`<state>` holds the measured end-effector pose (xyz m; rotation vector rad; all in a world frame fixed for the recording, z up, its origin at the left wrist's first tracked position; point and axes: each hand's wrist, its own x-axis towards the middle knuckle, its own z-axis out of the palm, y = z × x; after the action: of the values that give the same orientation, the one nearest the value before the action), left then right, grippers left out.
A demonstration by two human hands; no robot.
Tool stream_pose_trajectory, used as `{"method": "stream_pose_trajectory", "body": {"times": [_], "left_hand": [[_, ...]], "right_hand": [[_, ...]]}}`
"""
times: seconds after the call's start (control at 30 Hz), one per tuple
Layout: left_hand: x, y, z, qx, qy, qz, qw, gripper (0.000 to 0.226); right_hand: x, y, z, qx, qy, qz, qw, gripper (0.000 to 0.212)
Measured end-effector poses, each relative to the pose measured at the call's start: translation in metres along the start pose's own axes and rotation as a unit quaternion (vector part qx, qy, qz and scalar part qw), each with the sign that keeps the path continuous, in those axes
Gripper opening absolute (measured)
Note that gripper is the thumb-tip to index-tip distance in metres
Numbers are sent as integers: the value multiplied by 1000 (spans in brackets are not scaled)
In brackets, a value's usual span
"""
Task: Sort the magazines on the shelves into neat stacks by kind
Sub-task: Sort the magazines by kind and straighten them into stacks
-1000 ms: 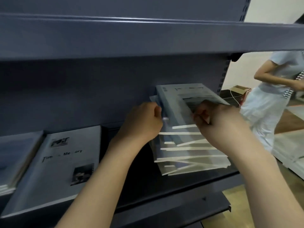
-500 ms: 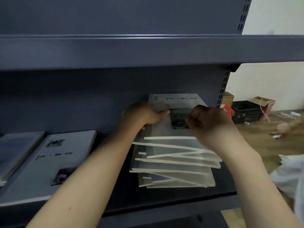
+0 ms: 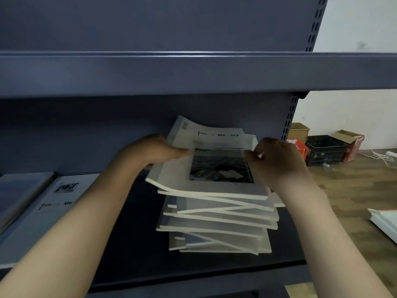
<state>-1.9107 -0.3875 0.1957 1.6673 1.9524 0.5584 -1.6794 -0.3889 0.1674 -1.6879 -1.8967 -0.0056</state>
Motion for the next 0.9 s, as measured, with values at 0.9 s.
{"method": "stream_pose_trajectory", "body": {"times": [0.9], "left_hand": [[-53, -110, -37, -83, 74, -17, 994, 68]], "right_hand": [[30, -60, -10, -127, -242, 144, 951, 86]]}}
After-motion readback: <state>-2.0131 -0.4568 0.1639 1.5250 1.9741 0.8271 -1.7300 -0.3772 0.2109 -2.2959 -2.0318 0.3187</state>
